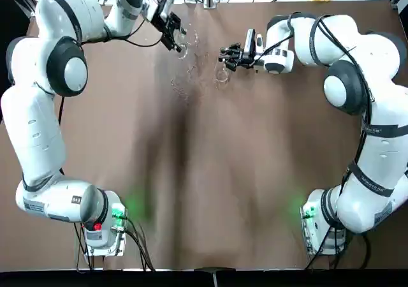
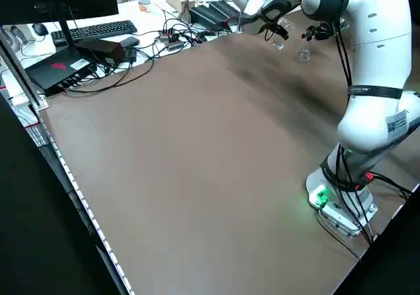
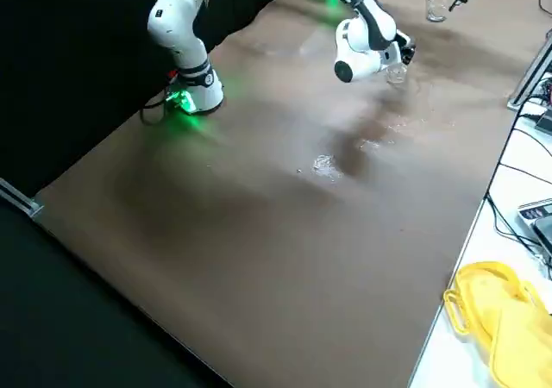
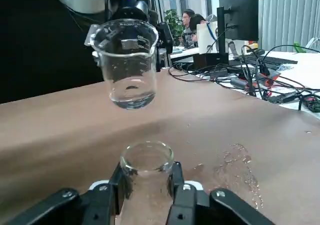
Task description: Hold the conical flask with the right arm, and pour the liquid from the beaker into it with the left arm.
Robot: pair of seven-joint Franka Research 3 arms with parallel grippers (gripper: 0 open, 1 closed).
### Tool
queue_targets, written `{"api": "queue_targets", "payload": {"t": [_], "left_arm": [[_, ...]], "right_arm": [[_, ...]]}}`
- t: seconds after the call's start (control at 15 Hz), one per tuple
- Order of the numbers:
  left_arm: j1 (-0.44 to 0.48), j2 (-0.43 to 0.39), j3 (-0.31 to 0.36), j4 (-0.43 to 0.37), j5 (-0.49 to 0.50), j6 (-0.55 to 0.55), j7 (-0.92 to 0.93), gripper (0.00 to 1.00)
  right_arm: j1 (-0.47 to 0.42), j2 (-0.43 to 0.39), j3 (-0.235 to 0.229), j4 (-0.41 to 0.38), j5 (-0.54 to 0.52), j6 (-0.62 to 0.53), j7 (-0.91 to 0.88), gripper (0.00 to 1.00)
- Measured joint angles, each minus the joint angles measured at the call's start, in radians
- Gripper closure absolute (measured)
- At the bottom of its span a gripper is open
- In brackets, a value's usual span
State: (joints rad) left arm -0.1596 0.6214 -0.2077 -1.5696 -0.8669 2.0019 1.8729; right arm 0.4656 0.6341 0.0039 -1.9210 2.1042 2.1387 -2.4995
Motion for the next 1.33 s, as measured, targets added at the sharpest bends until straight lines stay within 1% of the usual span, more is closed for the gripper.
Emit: {"api": "queue_targets", "payload": {"t": [0.33, 0.6, 0.87, 1.13, 1.33], "left_arm": [[-0.008, 0.0, -0.097, 0.012, 0.118, 0.0, -0.159, 0.02], [-0.01, 0.0, -0.151, 0.018, 0.182, 0.0, -0.314, 0.02], [-0.03, 0.0, -0.157, 0.027, 0.215, 0.0, -0.415, 0.02], [-0.054, 0.0, -0.156, 0.03, 0.217, 0.0, -0.494, 0.02], [-0.08, 0.0, -0.155, 0.048, 0.217, 0.0, -0.545, 0.02]], "right_arm": [[0.003, 0.011, -0.004, 0.0, 0.0, 0.007, -0.019, 0.61], [0.003, 0.018, -0.005, 0.0, 0.0, 0.007, -0.025, 0.61], [0.003, 0.019, -0.005, 0.0, 0.0, 0.006, -0.028, 0.61], [0.003, 0.019, -0.005, 0.0, 0.0, 0.005, -0.03, 0.61], [0.003, 0.019, -0.005, 0.0, 0.0, 0.004, -0.032, 0.61]]}}
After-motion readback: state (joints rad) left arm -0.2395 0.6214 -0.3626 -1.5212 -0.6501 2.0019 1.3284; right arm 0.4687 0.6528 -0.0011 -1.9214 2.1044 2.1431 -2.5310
